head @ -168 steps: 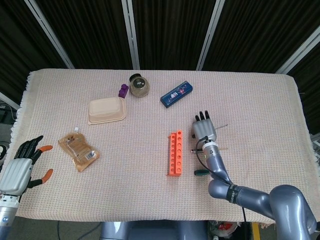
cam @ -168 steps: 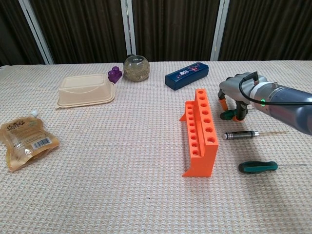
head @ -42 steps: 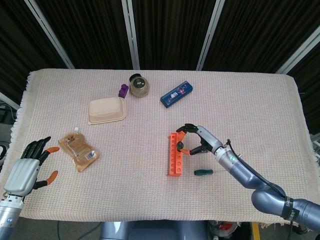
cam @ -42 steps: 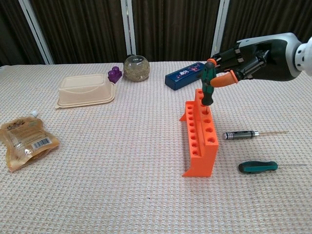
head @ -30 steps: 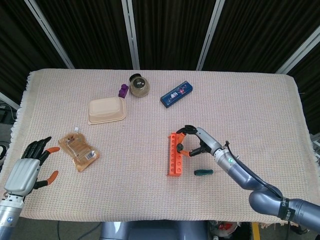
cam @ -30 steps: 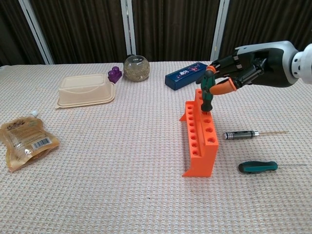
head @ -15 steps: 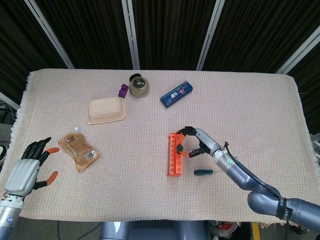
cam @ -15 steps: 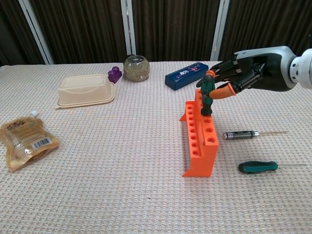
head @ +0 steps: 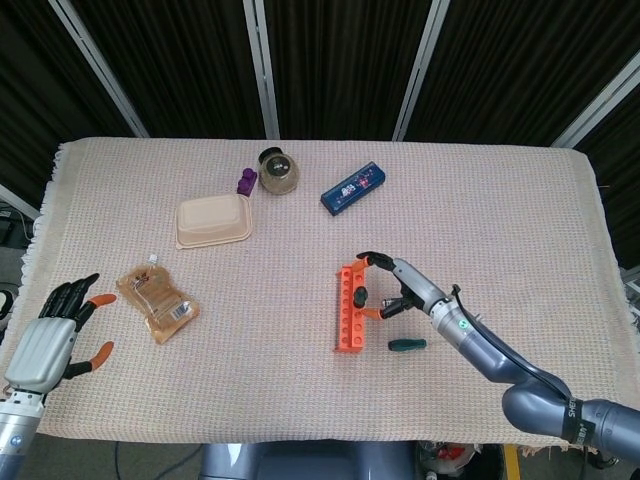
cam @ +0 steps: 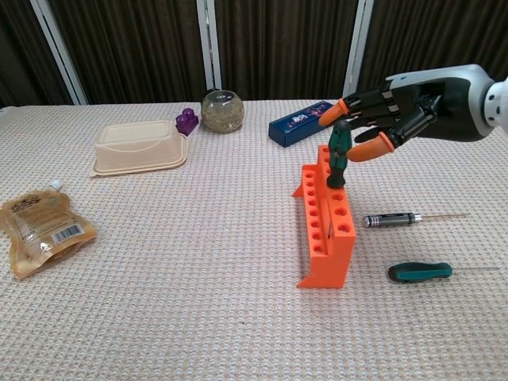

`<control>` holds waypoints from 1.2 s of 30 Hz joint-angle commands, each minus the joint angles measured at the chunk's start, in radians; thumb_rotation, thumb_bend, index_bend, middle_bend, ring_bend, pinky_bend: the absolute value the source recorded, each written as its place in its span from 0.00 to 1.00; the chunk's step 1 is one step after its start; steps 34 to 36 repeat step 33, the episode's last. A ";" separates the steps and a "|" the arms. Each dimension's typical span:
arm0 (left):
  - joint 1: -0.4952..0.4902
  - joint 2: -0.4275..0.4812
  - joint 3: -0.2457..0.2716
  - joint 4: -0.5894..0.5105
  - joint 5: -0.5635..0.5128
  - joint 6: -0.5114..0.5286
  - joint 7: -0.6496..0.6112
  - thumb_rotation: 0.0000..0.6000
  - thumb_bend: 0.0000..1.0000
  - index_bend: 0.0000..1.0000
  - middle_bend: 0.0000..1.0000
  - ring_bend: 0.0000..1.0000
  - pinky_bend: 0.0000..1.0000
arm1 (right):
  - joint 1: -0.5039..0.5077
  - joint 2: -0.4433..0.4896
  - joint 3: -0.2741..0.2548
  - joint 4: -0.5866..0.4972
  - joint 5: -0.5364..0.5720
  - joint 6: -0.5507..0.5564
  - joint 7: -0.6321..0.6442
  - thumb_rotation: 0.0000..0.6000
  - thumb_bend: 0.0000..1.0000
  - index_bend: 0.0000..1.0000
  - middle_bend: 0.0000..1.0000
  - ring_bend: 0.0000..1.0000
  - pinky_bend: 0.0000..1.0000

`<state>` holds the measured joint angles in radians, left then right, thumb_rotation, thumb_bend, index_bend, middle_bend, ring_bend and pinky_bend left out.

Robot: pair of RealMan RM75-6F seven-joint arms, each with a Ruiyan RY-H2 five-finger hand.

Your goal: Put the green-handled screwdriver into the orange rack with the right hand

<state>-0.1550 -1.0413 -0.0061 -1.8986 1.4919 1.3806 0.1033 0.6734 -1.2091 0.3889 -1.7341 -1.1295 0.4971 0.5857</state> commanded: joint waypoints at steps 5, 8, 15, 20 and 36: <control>0.008 0.010 -0.002 -0.001 0.006 0.017 -0.005 1.00 0.32 0.22 0.00 0.00 0.00 | -0.068 0.087 0.048 -0.078 -0.078 0.088 0.085 1.00 0.14 0.26 0.08 0.00 0.00; 0.012 0.010 -0.002 0.008 0.006 0.023 -0.011 1.00 0.33 0.22 0.00 0.00 0.00 | -0.119 0.121 0.047 -0.092 -0.134 0.191 0.077 1.00 0.15 0.35 0.12 0.00 0.00; 0.024 -0.002 -0.009 0.036 -0.017 0.043 0.017 1.00 0.33 0.22 0.00 0.00 0.00 | -0.248 0.103 -0.006 -0.055 -0.154 0.538 -0.232 1.00 0.24 0.34 0.17 0.00 0.00; 0.045 -0.006 -0.011 0.052 -0.006 0.086 0.018 1.00 0.32 0.22 0.00 0.00 0.00 | -0.343 0.032 -0.111 0.010 -0.208 0.787 -0.622 1.00 0.25 0.17 0.09 0.00 0.00; 0.084 -0.029 0.021 0.110 0.064 0.139 -0.033 1.00 0.32 0.19 0.00 0.00 0.00 | -0.491 0.010 -0.259 0.104 -0.260 0.940 -0.708 1.00 0.25 0.00 0.00 0.00 0.00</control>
